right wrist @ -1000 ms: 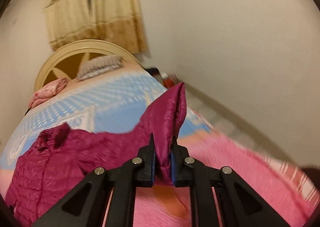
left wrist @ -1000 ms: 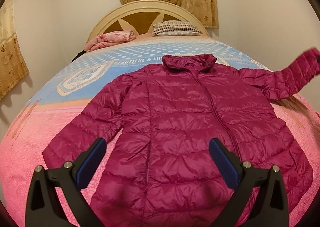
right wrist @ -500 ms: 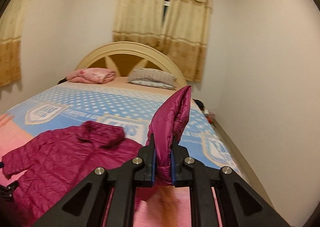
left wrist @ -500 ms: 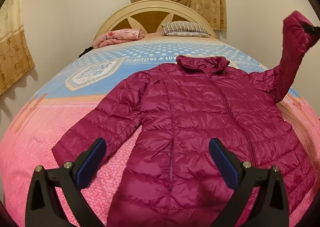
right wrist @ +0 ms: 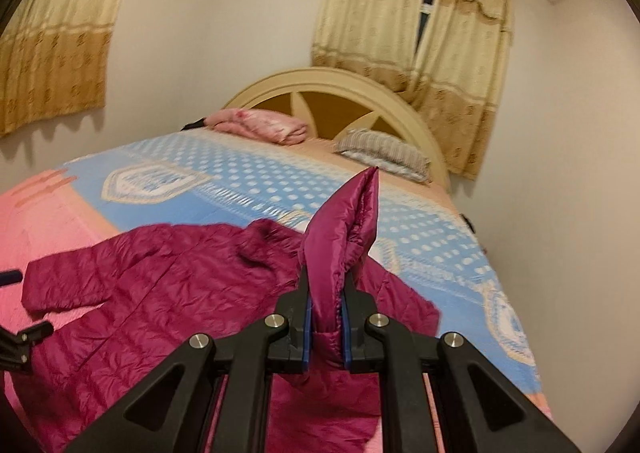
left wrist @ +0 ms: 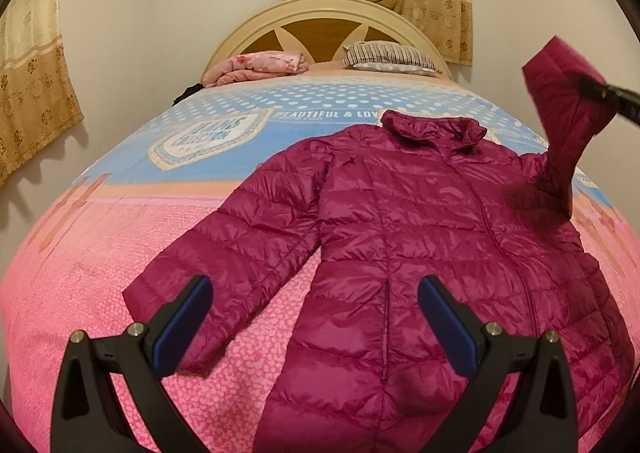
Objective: Fold large clothes
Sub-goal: 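Lift the held sleeve and fold it across the jacket body with the right tool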
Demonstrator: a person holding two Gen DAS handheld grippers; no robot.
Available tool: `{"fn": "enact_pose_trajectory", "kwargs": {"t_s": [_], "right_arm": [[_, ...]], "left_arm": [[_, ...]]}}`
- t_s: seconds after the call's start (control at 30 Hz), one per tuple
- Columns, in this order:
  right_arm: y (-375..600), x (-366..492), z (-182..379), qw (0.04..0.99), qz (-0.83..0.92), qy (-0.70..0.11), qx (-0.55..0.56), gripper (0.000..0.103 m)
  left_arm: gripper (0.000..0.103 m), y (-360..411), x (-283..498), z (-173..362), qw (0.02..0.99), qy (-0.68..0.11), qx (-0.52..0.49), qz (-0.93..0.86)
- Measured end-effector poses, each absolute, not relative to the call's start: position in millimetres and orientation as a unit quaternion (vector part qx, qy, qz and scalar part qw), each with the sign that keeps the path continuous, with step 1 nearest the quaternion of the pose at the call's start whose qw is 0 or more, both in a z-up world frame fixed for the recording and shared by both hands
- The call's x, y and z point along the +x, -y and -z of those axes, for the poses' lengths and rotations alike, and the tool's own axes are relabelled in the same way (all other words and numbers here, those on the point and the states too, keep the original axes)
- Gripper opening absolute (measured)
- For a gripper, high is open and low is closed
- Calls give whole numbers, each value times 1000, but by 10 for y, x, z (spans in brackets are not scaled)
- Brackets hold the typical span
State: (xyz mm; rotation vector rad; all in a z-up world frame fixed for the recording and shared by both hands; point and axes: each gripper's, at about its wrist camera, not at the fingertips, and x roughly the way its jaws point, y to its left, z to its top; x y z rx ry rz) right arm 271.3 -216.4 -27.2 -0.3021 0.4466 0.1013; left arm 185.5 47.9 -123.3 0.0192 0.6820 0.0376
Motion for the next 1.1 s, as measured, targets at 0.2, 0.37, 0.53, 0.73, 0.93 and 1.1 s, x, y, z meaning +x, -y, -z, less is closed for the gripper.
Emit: {"fn": "enact_pose_trajectory", "kwargs": {"t_s": [0.2, 0.37, 0.53, 0.73, 0.93, 1.1], "right_arm": [[1847, 2886, 660, 949, -94, -257, -158, 10], [1671, 3015, 1040, 937, -122, -292, -150, 10], [1633, 3187, 1353, 928, -136, -328, -108, 10], [1493, 3218, 1632, 921, -162, -344, -83, 50], [1573, 3095, 1538, 905, -212, -366, -29, 84], [2230, 3053, 1252, 914, -175, -360, 75, 83]], "left_arm": [[103, -467, 1914, 1237, 941, -339, 11, -19], [103, -464, 1983, 1249, 939, -343, 20, -24], [103, -455, 2058, 1227, 939, -342, 28, -28], [103, -385, 2169, 1129, 940, -339, 32, -25], [103, -249, 2304, 860, 950, -307, 41, -32], [103, 19, 2487, 787, 955, -290, 49, -19]]}}
